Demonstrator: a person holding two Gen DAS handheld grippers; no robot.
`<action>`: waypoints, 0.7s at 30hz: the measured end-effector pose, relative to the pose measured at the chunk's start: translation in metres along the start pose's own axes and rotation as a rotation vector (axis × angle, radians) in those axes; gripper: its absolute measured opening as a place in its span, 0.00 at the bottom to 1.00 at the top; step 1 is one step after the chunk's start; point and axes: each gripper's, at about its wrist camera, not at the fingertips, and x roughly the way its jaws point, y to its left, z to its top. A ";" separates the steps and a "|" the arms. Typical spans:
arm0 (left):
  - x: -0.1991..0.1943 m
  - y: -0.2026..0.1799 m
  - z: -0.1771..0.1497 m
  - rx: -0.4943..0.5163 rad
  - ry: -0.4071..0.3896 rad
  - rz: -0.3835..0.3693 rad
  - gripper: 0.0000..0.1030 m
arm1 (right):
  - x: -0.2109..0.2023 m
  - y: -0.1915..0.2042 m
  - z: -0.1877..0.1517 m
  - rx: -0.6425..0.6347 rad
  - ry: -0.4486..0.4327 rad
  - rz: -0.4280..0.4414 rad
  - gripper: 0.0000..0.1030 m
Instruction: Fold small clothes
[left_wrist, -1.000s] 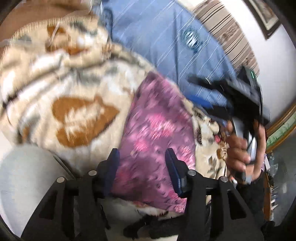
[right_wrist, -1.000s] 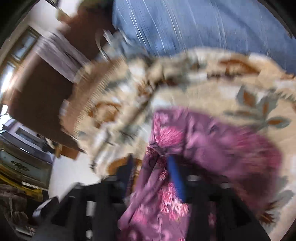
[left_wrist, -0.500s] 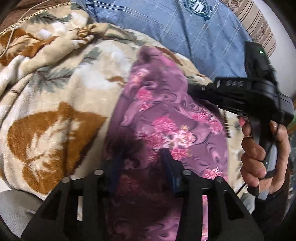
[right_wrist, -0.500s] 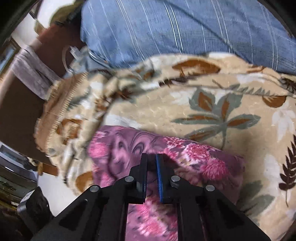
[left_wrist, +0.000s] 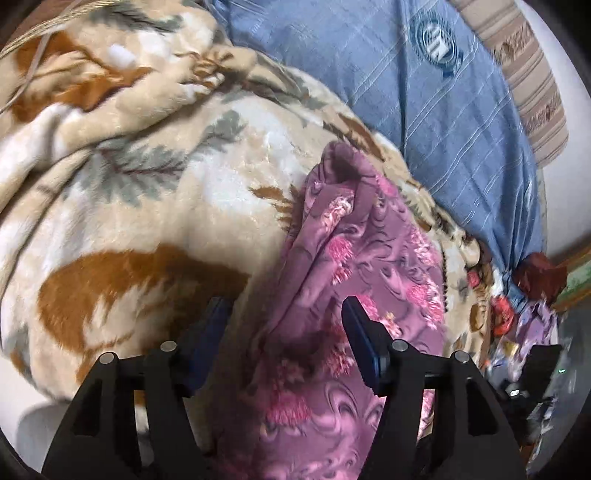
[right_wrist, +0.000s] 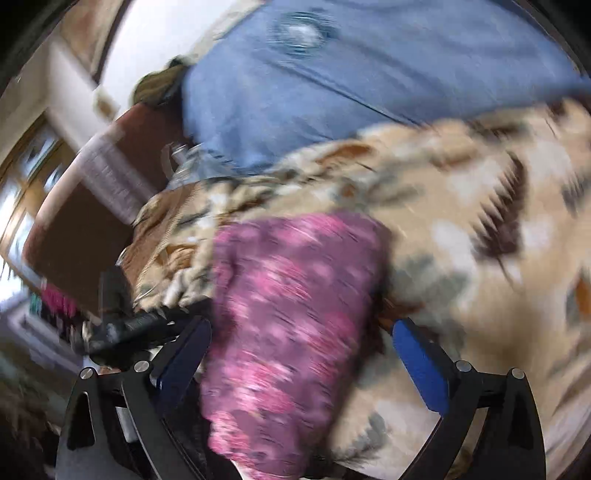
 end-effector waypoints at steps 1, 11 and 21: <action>0.006 -0.002 0.003 0.023 0.025 -0.010 0.62 | 0.009 -0.013 -0.007 0.052 0.000 0.009 0.97; 0.026 0.019 -0.002 -0.083 0.155 -0.124 0.62 | 0.083 -0.042 -0.021 0.230 0.197 0.227 0.60; 0.044 0.024 -0.007 -0.139 0.253 -0.296 0.27 | 0.107 -0.053 -0.020 0.340 0.245 0.325 0.47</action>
